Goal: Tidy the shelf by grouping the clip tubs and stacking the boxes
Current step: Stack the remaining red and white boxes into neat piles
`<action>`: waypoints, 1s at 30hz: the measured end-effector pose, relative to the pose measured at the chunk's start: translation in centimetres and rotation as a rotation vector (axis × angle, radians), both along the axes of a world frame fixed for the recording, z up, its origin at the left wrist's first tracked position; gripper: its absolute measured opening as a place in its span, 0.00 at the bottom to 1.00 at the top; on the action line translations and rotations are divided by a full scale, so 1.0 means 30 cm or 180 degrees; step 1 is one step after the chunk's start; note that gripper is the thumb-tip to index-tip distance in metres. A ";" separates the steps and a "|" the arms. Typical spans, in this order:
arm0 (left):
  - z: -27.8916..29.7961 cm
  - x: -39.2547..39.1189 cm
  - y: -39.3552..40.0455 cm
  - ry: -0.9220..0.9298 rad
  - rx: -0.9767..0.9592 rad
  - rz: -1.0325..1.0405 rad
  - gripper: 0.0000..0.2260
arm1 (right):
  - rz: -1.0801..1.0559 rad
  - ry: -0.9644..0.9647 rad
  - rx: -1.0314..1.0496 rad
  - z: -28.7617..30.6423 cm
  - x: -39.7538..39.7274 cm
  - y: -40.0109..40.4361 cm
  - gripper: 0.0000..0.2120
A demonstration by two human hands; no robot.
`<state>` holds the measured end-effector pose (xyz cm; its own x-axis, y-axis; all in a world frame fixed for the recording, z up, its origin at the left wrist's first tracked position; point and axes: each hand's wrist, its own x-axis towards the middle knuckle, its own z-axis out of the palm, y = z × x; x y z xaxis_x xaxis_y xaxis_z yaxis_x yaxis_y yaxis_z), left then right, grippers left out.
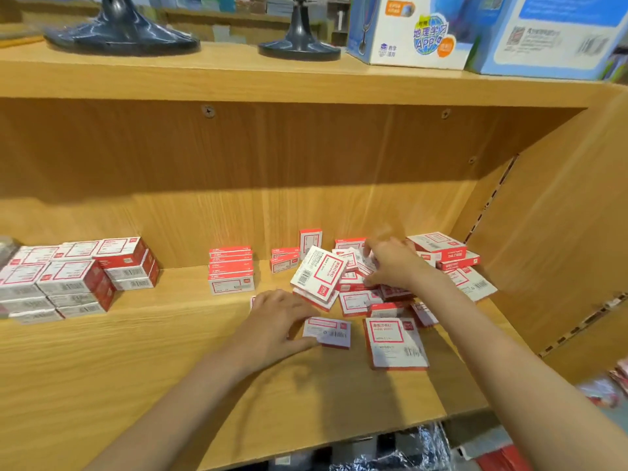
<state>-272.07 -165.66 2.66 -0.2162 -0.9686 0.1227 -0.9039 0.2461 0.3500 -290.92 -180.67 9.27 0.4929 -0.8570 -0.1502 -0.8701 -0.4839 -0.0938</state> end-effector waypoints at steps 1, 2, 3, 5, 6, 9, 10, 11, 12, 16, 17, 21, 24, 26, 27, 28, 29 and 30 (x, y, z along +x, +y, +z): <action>-0.007 -0.008 0.003 0.0005 -0.0032 0.0055 0.30 | 0.0008 -0.0128 0.0010 -0.004 -0.010 -0.016 0.24; -0.017 -0.014 0.005 0.0032 -0.0060 0.0102 0.30 | 0.0004 -0.0307 0.0045 -0.006 -0.021 -0.020 0.24; -0.023 -0.023 0.009 0.0090 -0.0111 0.0150 0.29 | -0.0045 -0.0600 0.0113 -0.007 -0.033 -0.024 0.23; -0.031 -0.038 0.013 0.0254 -0.0224 0.0243 0.27 | -0.0236 -0.1381 0.0184 0.016 -0.052 -0.034 0.13; -0.026 -0.044 0.011 0.0315 -0.0257 0.0276 0.26 | -0.0358 -0.1659 0.0173 0.041 -0.060 -0.035 0.08; -0.019 -0.051 0.012 0.0444 -0.0369 0.0370 0.23 | -0.0408 -0.2121 -0.0264 0.109 -0.086 -0.026 0.13; -0.022 -0.051 0.010 0.0471 -0.0410 0.0397 0.24 | -0.0355 -0.2257 -0.0321 0.126 -0.100 -0.007 0.16; -0.023 -0.054 0.007 0.0506 -0.0447 0.0427 0.25 | -0.0280 -0.2360 -0.0210 0.140 -0.114 0.025 0.19; -0.026 -0.054 0.006 0.0549 -0.0455 0.0472 0.26 | -0.0124 -0.2417 0.0070 0.137 -0.127 0.064 0.19; -0.028 -0.048 0.012 0.0618 -0.0414 0.0512 0.32 | 0.0601 -0.2122 0.0887 0.024 -0.117 0.206 0.18; -0.023 -0.047 0.017 0.0635 -0.0385 0.0496 0.33 | 0.0606 -0.2066 0.0908 -0.009 -0.104 0.219 0.20; -0.021 -0.031 0.047 0.0648 -0.0466 0.0509 0.32 | 0.0950 -0.1048 0.0374 -0.086 -0.063 0.247 0.25; -0.027 0.018 0.076 0.0634 -0.0724 0.0713 0.30 | 0.1047 -0.0675 0.0348 -0.078 -0.034 0.249 0.27; -0.030 0.065 0.095 0.0651 -0.0745 0.0834 0.31 | 0.0945 -0.0791 0.0443 -0.070 -0.011 0.243 0.24; -0.030 0.084 0.105 0.0690 -0.0669 0.0856 0.33 | 0.0973 -0.0761 0.0456 -0.070 0.000 0.242 0.21; -0.032 0.098 0.112 0.0755 -0.0572 0.0865 0.34 | 0.1006 -0.0715 0.0518 -0.074 0.008 0.241 0.20; -0.033 0.106 0.118 0.0820 -0.0496 0.0861 0.35 | 0.1016 -0.0677 0.0610 -0.075 0.014 0.242 0.18; -0.034 0.110 0.120 0.0875 -0.0440 0.0865 0.34 | 0.0996 -0.0627 0.0716 -0.075 0.017 0.243 0.17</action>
